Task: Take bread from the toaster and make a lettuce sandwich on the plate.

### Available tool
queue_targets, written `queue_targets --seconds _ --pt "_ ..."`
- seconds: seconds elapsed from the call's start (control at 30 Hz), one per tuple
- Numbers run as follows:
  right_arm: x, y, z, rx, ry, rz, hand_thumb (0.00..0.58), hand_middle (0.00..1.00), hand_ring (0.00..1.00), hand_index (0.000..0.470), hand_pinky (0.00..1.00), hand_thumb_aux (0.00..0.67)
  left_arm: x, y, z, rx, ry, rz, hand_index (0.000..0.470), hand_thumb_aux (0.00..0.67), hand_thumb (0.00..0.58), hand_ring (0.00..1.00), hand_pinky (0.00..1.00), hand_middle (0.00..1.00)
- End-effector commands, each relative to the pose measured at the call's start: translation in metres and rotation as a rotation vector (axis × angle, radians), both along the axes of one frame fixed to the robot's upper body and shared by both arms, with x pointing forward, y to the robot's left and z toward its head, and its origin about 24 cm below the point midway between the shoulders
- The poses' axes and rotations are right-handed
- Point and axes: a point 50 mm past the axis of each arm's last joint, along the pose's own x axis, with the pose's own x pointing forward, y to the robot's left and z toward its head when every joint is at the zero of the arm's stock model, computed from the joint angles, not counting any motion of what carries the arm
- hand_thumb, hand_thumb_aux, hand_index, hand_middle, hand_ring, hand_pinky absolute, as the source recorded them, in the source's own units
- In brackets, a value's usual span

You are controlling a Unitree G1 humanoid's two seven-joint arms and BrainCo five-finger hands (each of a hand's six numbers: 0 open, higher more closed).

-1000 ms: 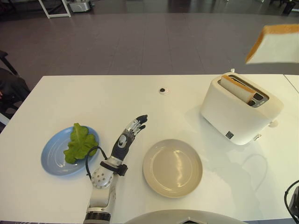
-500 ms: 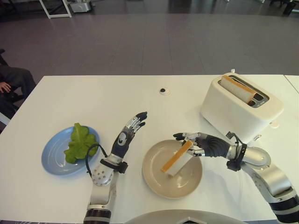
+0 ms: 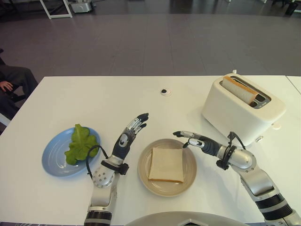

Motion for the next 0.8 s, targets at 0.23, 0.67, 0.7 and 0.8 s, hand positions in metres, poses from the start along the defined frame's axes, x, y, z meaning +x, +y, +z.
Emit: queue_targets --seconds 0.23,0.67,0.7,0.8 --pt "0.011 0.003 0.031 0.088 -0.227 0.024 0.0 0.0 0.0 0.0 0.0 0.0 -0.013 0.013 0.039 0.126 -0.108 0.098 0.0 0.0 0.0 0.0 0.0 0.0" --pt "0.029 -0.014 0.053 0.182 -0.419 -0.081 0.0 0.0 0.0 0.0 0.0 0.0 -0.042 0.175 0.036 1.435 0.157 0.541 0.0 0.0 0.0 0.0 0.0 0.0" --pt "0.03 -0.014 0.052 0.176 -0.421 -0.08 0.0 0.0 0.0 0.0 0.0 0.0 -0.045 0.182 0.03 1.454 0.191 0.545 0.0 0.0 0.0 0.0 0.0 0.0" --pt "0.031 -0.015 0.05 0.164 -0.423 -0.08 0.0 0.0 0.0 0.0 0.0 0.0 -0.05 0.195 0.017 1.461 0.25 0.55 0.048 0.068 0.112 0.0 0.0 0.0"
